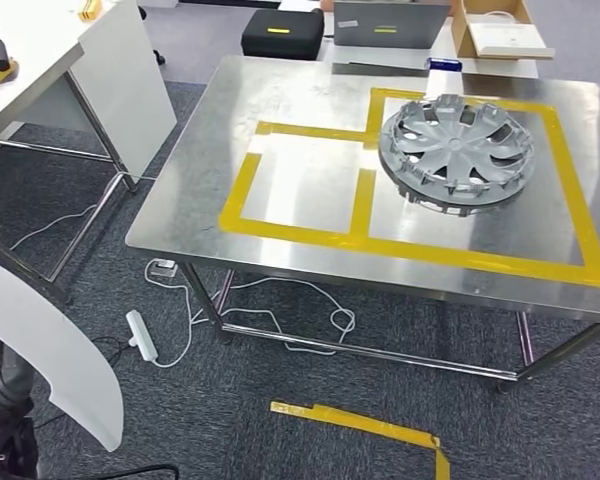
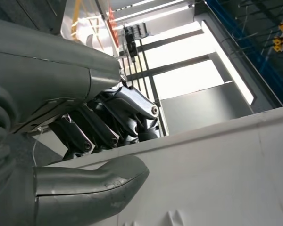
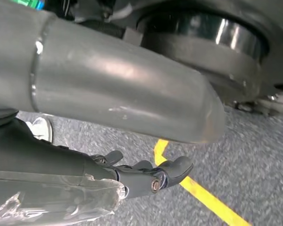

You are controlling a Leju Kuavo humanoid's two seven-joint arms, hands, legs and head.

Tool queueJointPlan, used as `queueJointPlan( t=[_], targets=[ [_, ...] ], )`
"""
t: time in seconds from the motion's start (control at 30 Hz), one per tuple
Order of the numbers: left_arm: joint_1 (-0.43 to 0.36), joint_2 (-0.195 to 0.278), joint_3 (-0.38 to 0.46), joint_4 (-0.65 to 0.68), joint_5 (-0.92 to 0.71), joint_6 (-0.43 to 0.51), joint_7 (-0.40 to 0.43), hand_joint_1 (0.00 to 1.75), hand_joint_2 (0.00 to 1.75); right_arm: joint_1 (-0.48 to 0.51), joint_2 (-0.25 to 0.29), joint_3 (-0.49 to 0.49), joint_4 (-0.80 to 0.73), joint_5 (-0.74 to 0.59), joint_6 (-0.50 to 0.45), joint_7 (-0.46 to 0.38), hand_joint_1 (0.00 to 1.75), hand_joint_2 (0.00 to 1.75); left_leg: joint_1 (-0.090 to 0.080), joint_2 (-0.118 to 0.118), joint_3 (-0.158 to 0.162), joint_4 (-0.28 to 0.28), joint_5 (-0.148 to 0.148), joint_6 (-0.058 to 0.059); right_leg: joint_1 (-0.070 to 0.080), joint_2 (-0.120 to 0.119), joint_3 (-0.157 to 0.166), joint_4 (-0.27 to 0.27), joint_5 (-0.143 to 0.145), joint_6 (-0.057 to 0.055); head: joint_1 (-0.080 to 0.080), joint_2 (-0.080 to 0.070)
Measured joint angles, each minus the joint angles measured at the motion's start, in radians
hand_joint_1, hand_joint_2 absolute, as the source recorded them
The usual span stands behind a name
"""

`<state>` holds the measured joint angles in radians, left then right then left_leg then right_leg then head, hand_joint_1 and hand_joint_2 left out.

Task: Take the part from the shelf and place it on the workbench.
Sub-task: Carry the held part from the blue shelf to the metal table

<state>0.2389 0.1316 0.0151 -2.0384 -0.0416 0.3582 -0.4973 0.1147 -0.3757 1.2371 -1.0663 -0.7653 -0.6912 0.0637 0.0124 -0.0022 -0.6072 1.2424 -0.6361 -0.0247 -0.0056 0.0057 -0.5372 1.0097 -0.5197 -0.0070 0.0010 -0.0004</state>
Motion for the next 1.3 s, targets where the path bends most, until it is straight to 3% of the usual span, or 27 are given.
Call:
queueJointPlan(
  t=[0.03, 0.07, 0.1, 0.17, 0.2, 0.23, 0.37, 0.43, 0.53, 0.57, 0.6, 0.67, 0.73, 0.8, 0.9, 0.97, 1.03, 1.07, 1.1, 1.2, 1.23, 1.3],
  targets=[
    [0.001, 0.000, 0.000, 0.000, 0.000, 0.000, 0.000, 1.64, 1.75, 0.000, 0.000, 0.000, 0.000, 0.000, 0.000, 0.000, 0.00, 0.00, 0.000, 0.000, -0.032, 0.037, -0.011, -0.001, 0.001, 0.001, 0.007, 0.000, -0.007, 0.000, 0.000, 0.000],
    [0.001, 0.000, 0.000, 0.000, 0.000, 0.000, 0.000, 1.64, 1.75, 0.001, 0.000, 0.000, 0.000, 0.000, 0.000, 0.000, 0.00, 0.00, 0.000, 0.000, -0.052, 0.048, -0.001, 0.000, 0.002, 0.002, 0.017, 0.000, -0.015, 0.000, 0.000, 0.000],
    [0.001, 0.000, 0.000, 0.000, 0.000, 0.000, 0.000, 1.64, 1.75, 0.002, 0.000, 0.000, 0.000, 0.000, 0.000, 0.000, 0.00, 0.00, -0.001, 0.000, -0.055, 0.022, 0.033, 0.002, 0.003, 0.003, 0.029, 0.000, -0.024, 0.001, 0.000, 0.000],
    [0.001, 0.000, 0.000, 0.000, 0.000, 0.000, 0.000, 1.64, 1.75, 0.003, 0.001, 0.000, 0.000, 0.000, 0.000, 0.000, 0.00, 0.00, -0.004, 0.000, -0.031, -0.084, 0.128, 0.010, 0.003, 0.004, 0.056, -0.001, -0.043, 0.005, 0.000, 0.000],
    [0.001, 0.000, 0.000, 0.001, 0.001, 0.000, 0.001, 1.64, 1.75, 0.002, 0.001, 0.000, 0.000, 0.000, 0.000, 0.000, 0.00, 0.00, -0.007, 0.000, -0.020, -0.133, 0.146, 0.015, 0.004, 0.005, 0.066, -0.001, -0.052, 0.009, -0.001, 0.000],
    [0.001, 0.000, 0.000, 0.001, 0.001, 0.000, 0.001, 1.64, 1.75, 0.001, 0.001, 0.000, 0.001, 0.000, 0.000, 0.000, 0.00, 0.00, -0.009, 0.001, -0.012, -0.165, 0.157, 0.021, 0.005, 0.005, 0.071, -0.003, -0.060, 0.014, -0.002, 0.000],
    [0.003, -0.001, 0.000, 0.002, 0.004, -0.001, 0.005, 1.64, 1.75, 0.000, 0.000, -0.001, 0.001, 0.005, 0.000, 0.001, 0.00, 0.00, -0.008, -0.001, 0.010, -0.198, 0.152, 0.044, 0.007, 0.002, 0.082, 0.016, -0.072, 0.035, -0.001, 0.000],
    [0.001, -0.001, 0.000, 0.002, 0.004, -0.002, 0.007, 1.64, 1.75, 0.001, 0.001, -0.003, 0.001, 0.013, 0.000, 0.004, 0.00, 0.00, -0.003, -0.001, 0.027, -0.204, 0.146, 0.051, 0.006, 0.001, 0.040, 0.089, -0.100, 0.043, 0.003, 0.000],
    [0.000, -0.001, -0.001, 0.002, 0.001, -0.005, 0.009, 1.64, 1.75, 0.007, 0.002, -0.009, 0.000, 0.031, 0.000, 0.015, 0.00, 0.00, -0.003, 0.000, 0.038, -0.204, 0.131, 0.054, 0.003, 0.000, -0.086, 0.262, -0.165, 0.053, 0.006, 0.000],
    [0.000, -0.001, -0.001, 0.002, 0.000, -0.005, 0.010, 1.64, 1.75, 0.011, 0.002, -0.011, 0.000, 0.035, 0.000, 0.018, 0.00, 0.00, -0.003, -0.001, 0.045, -0.204, 0.124, 0.054, 0.003, 0.000, -0.115, 0.281, -0.162, 0.054, 0.006, 0.000],
    [0.000, -0.001, -0.001, 0.002, 0.000, -0.006, 0.010, 1.64, 1.75, 0.015, 0.002, -0.012, 0.000, 0.038, 0.000, 0.019, 0.00, 0.00, -0.003, -0.001, 0.054, -0.204, 0.117, 0.054, 0.003, 0.000, -0.126, 0.264, -0.135, 0.053, 0.007, 0.000],
    [0.000, -0.002, -0.001, 0.002, 0.000, -0.006, 0.011, 1.64, 1.75, 0.022, 0.002, -0.016, 0.000, 0.043, 0.000, 0.021, 0.00, 0.00, -0.003, -0.001, 0.077, -0.205, 0.099, 0.049, 0.004, -0.001, -0.107, 0.154, -0.035, 0.046, 0.007, 0.000],
    [-0.001, -0.002, -0.001, 0.003, 0.000, -0.006, 0.011, 1.64, 1.75, 0.026, 0.002, -0.018, -0.001, 0.049, 0.000, 0.022, 0.00, 0.00, -0.004, -0.001, 0.092, -0.207, 0.085, 0.040, 0.008, -0.004, -0.085, 0.065, 0.011, 0.036, 0.006, 0.000],
    [-0.003, -0.001, -0.001, 0.003, 0.000, -0.004, 0.013, 1.64, 1.75, 0.029, 0.002, -0.022, -0.003, 0.055, 0.000, 0.026, 0.00, 0.00, -0.006, -0.001, 0.103, -0.205, 0.080, 0.028, 0.012, -0.006, -0.079, 0.042, 0.009, 0.022, 0.006, 0.000],
    [-0.007, 0.000, 0.000, 0.005, -0.001, -0.003, 0.016, 1.64, 1.75, 0.035, 0.002, -0.026, -0.008, 0.060, 0.000, 0.032, 0.00, 0.00, -0.006, 0.000, 0.103, -0.174, 0.071, 0.011, 0.006, -0.005, -0.049, 0.028, 0.018, 0.007, 0.004, 0.000],
    [-0.011, 0.001, 0.000, 0.006, -0.001, -0.003, 0.017, 1.64, 1.75, 0.034, 0.002, -0.030, -0.010, 0.062, 0.000, 0.033, 0.00, 0.00, -0.005, 0.000, 0.054, -0.084, 0.036, 0.003, 0.004, -0.004, -0.034, 0.023, 0.013, 0.000, 0.000, 0.000],
    [-0.013, 0.002, 0.001, 0.009, -0.001, -0.003, 0.018, 1.64, 1.75, 0.035, 0.002, -0.034, -0.011, 0.063, 0.000, 0.034, 0.00, 0.00, -0.004, 0.000, -0.020, 0.025, -0.011, -0.001, 0.005, -0.004, -0.025, 0.022, 0.004, -0.005, 0.000, 0.000],
    [-0.013, 0.002, 0.001, 0.011, -0.001, -0.003, 0.019, 1.64, 1.75, 0.036, 0.002, -0.035, -0.011, 0.064, 0.000, 0.035, 0.00, 0.00, -0.004, 0.000, -0.047, 0.053, -0.018, 0.000, 0.006, -0.004, -0.019, 0.022, -0.001, -0.007, -0.001, 0.000],
    [-0.013, 0.002, 0.001, 0.013, -0.001, -0.003, 0.020, 1.64, 1.75, 0.036, 0.002, -0.035, -0.011, 0.065, 0.000, 0.035, 0.00, 0.00, -0.005, 0.000, -0.058, 0.053, -0.006, 0.002, 0.008, -0.003, -0.012, 0.022, -0.006, -0.007, 0.000, 0.000],
    [-0.016, 0.002, 0.001, 0.017, -0.001, -0.003, 0.027, 1.64, 1.75, 0.038, 0.002, -0.037, -0.014, 0.067, 0.000, 0.037, 0.00, 0.00, -0.010, 0.000, -0.019, -0.090, 0.118, 0.019, 0.011, -0.001, 0.011, 0.021, -0.022, -0.005, 0.000, 0.000],
    [-0.019, 0.002, 0.000, 0.019, -0.001, -0.003, 0.028, 1.64, 1.75, 0.038, 0.002, -0.037, -0.015, 0.068, 0.000, 0.037, 0.00, 0.00, -0.015, 0.000, -0.003, -0.141, 0.129, 0.027, 0.012, 0.000, 0.015, 0.021, -0.027, -0.001, -0.001, 0.000],
    [-0.025, 0.004, 0.000, 0.023, -0.001, -0.003, 0.030, 1.64, 1.75, 0.038, 0.003, -0.039, -0.018, 0.069, 0.000, 0.039, 0.00, 0.00, -0.021, -0.001, 0.011, -0.185, 0.120, 0.040, 0.013, -0.001, 0.019, 0.020, -0.033, 0.010, -0.001, 0.000]
  ],
)
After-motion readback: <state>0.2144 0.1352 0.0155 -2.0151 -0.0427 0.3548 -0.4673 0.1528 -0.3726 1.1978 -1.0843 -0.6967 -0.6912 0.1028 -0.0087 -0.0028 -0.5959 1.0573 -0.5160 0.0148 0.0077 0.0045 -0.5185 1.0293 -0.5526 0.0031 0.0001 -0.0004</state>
